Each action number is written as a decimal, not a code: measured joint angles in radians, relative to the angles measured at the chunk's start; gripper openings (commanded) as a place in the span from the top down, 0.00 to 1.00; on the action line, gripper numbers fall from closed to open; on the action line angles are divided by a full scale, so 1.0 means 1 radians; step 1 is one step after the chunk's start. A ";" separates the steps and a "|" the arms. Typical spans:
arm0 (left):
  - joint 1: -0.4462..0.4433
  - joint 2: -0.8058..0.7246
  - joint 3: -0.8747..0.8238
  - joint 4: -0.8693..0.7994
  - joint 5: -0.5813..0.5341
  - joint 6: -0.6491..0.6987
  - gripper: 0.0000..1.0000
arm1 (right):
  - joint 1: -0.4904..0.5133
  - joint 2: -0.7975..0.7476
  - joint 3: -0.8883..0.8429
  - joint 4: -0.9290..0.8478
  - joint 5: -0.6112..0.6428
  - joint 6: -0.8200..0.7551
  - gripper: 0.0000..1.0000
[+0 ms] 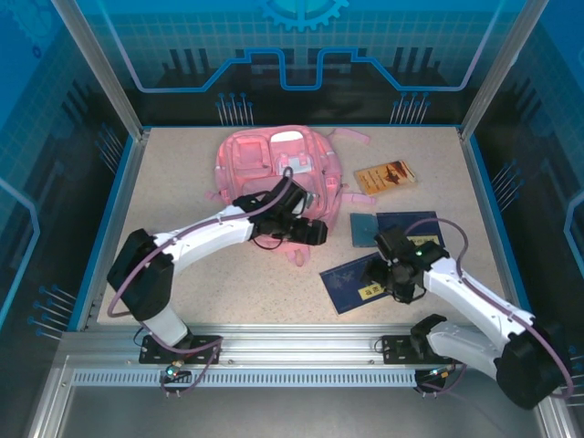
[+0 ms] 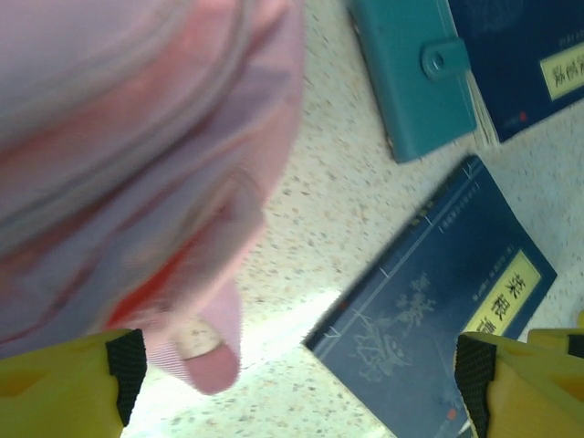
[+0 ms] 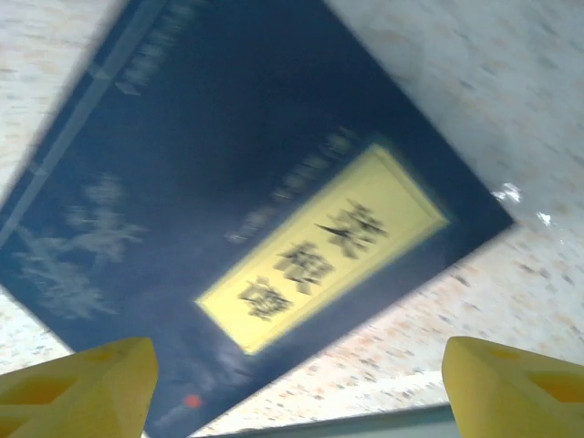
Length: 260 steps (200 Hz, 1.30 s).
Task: Pack books, pencil case, and school supplies into a backpack
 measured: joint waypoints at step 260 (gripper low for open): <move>-0.115 0.439 0.278 -0.117 0.008 0.051 0.59 | -0.238 0.425 0.139 0.330 -0.229 -0.319 0.50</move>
